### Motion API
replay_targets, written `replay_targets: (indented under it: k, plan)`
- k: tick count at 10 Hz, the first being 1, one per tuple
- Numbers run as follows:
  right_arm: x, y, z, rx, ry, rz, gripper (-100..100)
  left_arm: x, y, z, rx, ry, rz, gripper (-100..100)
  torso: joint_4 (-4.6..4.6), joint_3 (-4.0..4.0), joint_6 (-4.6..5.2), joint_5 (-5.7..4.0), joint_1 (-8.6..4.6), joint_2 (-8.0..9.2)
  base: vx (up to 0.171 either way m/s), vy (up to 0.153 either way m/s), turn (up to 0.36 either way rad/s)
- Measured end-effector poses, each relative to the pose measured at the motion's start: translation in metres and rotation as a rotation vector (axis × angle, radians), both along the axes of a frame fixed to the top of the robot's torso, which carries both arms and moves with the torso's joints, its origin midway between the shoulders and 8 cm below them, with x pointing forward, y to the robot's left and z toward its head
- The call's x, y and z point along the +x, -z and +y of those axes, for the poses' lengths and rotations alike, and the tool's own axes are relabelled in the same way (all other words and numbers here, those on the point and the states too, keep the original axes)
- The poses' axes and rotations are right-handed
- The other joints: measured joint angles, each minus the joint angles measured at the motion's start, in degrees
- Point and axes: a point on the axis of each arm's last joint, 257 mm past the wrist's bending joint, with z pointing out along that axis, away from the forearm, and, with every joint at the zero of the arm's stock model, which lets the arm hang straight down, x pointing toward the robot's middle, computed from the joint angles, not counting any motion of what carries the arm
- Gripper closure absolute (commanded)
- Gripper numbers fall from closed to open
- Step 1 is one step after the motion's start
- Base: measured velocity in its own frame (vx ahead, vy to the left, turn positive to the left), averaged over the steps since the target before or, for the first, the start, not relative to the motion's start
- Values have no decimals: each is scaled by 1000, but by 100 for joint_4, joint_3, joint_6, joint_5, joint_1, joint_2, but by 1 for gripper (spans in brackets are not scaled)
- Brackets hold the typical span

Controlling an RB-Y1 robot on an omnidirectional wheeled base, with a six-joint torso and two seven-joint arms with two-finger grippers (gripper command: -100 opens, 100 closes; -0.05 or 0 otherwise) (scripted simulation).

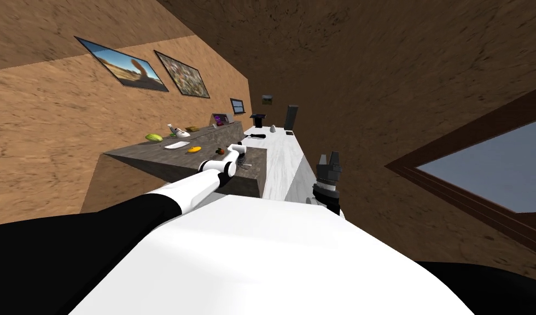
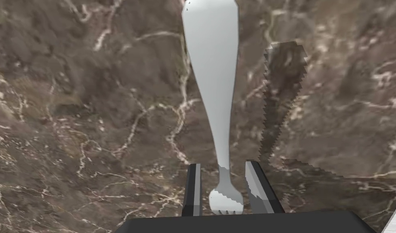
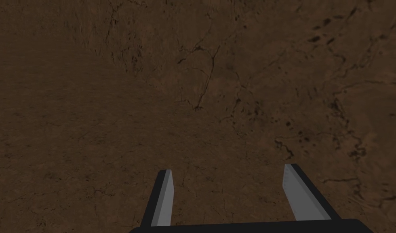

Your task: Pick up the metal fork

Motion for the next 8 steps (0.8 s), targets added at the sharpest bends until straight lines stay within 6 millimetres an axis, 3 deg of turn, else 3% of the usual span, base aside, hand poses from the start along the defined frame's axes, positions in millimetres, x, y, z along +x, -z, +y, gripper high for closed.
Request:
replay_targets:
  k: [3, 6, 8]
  plan:
    - [0, 0, 0, 0, 0, 0, 0, -11, 2, 2, -7, -49, 17, 100, -1, 5, 14, 6, 24, 12, -51, 96, -295]
    - [0, 0, 0, 0, 0, 0, 0, -16, 0, 6, -10, -79, 13, 100, 2, 0, 2, -4, -1, -3, -6, 13, 19]
    - [0, 0, 0, 0, 0, 0, 0, -16, -5, 12, -5, -103, 0, 100, -1, 0, 15, 2, 3, 2, -50, 71, -297]
